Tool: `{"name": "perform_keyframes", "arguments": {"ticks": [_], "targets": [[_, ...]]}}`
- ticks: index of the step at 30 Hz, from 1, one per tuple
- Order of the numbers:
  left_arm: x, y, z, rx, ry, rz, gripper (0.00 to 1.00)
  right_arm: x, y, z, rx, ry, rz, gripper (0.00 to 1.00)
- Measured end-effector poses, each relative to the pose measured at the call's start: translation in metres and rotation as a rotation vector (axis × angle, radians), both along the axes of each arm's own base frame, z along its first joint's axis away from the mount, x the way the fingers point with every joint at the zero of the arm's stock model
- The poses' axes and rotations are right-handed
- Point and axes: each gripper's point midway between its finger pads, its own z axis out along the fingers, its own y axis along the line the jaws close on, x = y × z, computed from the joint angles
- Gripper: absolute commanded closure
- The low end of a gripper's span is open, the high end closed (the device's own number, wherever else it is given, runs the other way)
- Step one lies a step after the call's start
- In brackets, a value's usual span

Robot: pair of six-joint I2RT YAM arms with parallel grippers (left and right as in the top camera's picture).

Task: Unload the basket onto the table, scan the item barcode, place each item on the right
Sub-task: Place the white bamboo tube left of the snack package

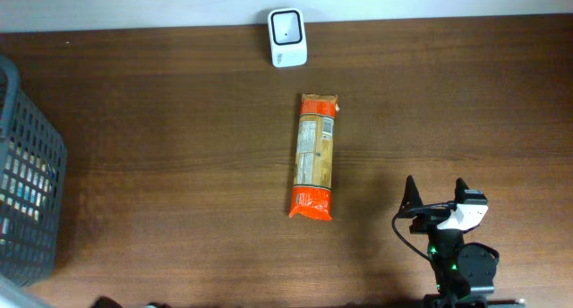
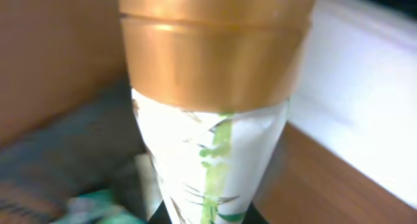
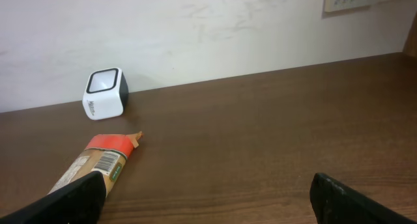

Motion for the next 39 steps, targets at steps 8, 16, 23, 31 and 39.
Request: {"name": "perform_keyframes", "arguments": {"ticks": [8,16,23,31,39], "targets": [[0.123,-0.225,-0.141,-0.262,0.323,-0.642,1.00,0.000,0.000,0.000,0.000,0.000,0.000,0.01],[0.164,-0.374,-0.342,-0.367,0.649,-0.798,1.00,0.000,0.000,0.000,-0.001,0.000,0.000,0.01],[0.157,-0.437,-0.430,-0.363,0.792,-0.868,0.65,0.000,0.000,0.000,0.000,0.000,0.000,0.01],[0.145,-0.452,-0.437,-0.362,0.837,-0.885,0.01,0.000,0.000,0.000,-0.001,0.000,0.000,0.01],[0.199,-0.401,-0.286,-0.263,0.603,-0.848,0.01,0.000,0.000,0.000,-0.001,0.000,0.000,0.01]]}}
